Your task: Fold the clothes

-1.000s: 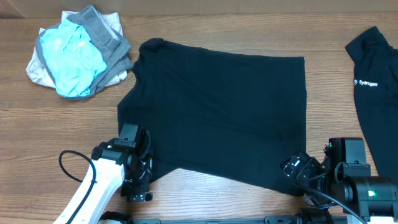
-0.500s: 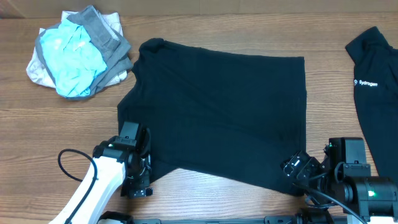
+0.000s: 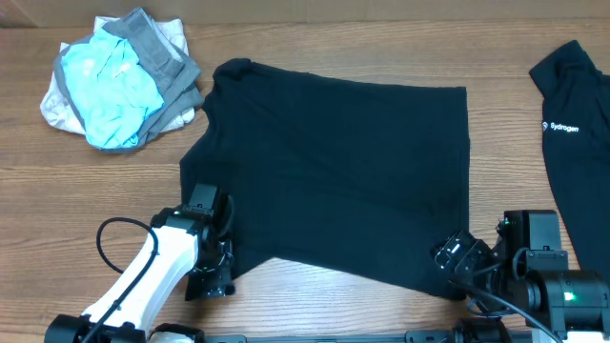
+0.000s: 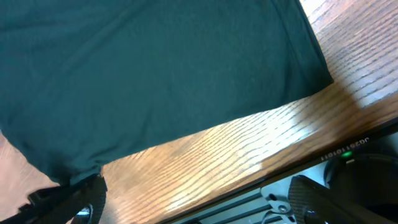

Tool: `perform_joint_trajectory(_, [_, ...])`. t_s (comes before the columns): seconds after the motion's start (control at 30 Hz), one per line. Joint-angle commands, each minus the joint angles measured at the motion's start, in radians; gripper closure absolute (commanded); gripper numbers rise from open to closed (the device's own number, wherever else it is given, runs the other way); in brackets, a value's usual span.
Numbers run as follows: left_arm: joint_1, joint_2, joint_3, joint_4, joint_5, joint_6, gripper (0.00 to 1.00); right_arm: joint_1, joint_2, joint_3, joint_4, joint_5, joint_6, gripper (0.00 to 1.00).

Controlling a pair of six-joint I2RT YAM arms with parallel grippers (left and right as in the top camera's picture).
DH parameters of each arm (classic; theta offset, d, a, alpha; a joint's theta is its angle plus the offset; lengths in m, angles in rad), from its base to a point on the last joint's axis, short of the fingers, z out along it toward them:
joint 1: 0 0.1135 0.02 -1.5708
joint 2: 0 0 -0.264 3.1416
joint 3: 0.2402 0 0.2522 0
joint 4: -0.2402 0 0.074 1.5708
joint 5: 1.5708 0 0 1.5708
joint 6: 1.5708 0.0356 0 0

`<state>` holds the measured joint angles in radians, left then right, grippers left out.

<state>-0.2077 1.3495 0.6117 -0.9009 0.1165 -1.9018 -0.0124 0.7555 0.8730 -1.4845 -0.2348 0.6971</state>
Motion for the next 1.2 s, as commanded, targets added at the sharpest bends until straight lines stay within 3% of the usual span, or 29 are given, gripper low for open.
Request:
perform_joint_trajectory(0.0, [0.005, 0.011, -0.007, -0.003, -0.011, -0.005, 0.31, 0.005, -0.005, -0.005, 0.011, 0.030, 0.068, 0.04])
perform_joint_trajectory(0.13, [0.005, 0.011, -0.007, -0.002, -0.008, 0.009, 0.45, 0.005, -0.005, -0.005, 0.022, 0.086, 0.161, 0.04])
perform_joint_trajectory(0.3, [0.005, 0.011, -0.007, 0.001, 0.000, 0.026, 0.62, 0.005, 0.026, -0.005, 0.086, 0.111, 0.172, 0.02])
perform_joint_trajectory(0.53, [0.005, 0.011, -0.007, 0.001, 0.006, 0.074, 0.82, -0.046, 0.195, -0.005, 0.141, 0.112, 0.193, 0.03])
perform_joint_trajectory(0.77, [0.005, 0.011, -0.007, 0.002, 0.007, 0.114, 0.82, -0.124, 0.392, -0.008, 0.142, 0.061, 0.222, 0.08])
perform_joint_trajectory(1.0, [0.005, 0.011, -0.007, 0.002, 0.008, 0.134, 0.83, -0.263, 0.373, -0.074, 0.145, 0.016, 0.208, 0.07])
perform_joint_trajectory(1.17, [0.005, 0.011, -0.007, 0.013, 0.015, 0.142, 0.83, -0.270, 0.373, -0.201, 0.230, 0.001, 0.164, 0.07])
